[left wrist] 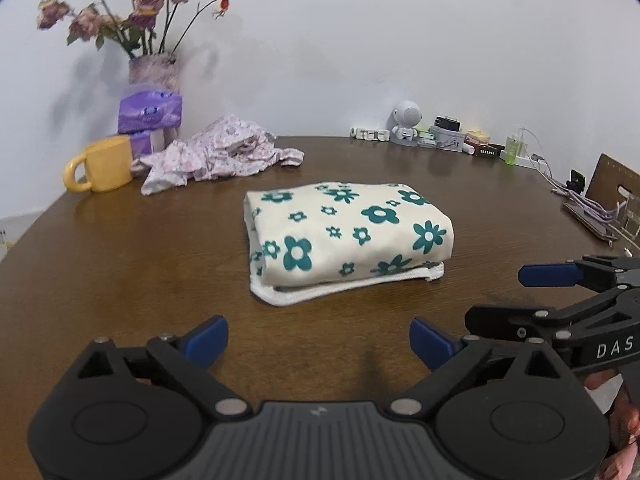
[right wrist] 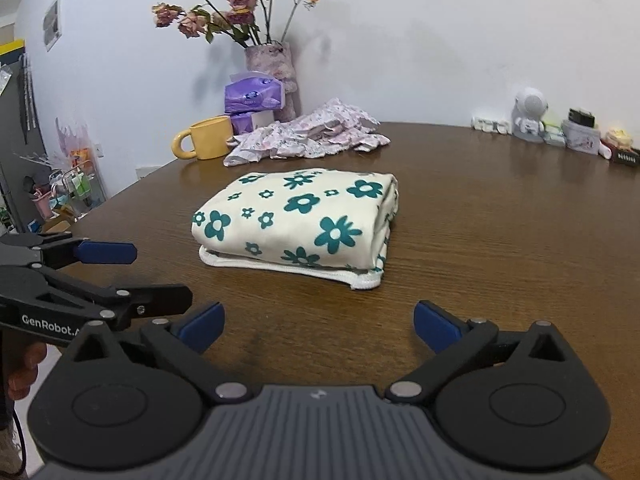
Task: Fold clothes
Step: 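Pull both open grippers back from the folded teal-flower bundle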
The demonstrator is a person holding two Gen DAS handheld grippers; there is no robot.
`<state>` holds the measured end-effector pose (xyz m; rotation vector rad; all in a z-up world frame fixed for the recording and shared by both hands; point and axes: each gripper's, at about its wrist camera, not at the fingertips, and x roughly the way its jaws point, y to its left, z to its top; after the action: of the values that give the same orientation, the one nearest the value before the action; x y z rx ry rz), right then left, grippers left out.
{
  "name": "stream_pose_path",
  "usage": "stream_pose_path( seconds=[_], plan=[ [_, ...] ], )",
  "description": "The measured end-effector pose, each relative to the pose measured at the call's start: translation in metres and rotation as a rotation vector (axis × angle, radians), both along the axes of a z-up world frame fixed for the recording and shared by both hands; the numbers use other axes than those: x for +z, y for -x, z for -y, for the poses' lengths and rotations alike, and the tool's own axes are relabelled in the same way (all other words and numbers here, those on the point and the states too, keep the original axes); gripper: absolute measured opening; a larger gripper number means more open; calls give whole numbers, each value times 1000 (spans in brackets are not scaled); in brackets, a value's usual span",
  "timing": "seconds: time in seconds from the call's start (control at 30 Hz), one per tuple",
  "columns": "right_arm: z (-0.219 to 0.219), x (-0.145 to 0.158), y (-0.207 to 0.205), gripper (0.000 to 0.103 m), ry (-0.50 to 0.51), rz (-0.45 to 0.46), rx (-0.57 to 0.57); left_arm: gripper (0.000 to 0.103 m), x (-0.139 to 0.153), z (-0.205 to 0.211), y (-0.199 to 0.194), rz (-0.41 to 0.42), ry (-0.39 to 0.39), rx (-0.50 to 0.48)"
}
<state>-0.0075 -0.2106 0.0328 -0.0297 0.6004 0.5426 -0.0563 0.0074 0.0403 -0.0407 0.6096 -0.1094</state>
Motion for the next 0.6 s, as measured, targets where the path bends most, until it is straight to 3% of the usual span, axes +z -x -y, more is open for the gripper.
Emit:
stream_pose_path(
  seconds=[0.27,0.6],
  plan=[
    [10,0,-4,103,-54,-73,-32,98,3,7,1,-35,2,46],
    [9,0,-18,103,-19,-105,-33,98,10,7,-14,-70,-11,58]
  ],
)
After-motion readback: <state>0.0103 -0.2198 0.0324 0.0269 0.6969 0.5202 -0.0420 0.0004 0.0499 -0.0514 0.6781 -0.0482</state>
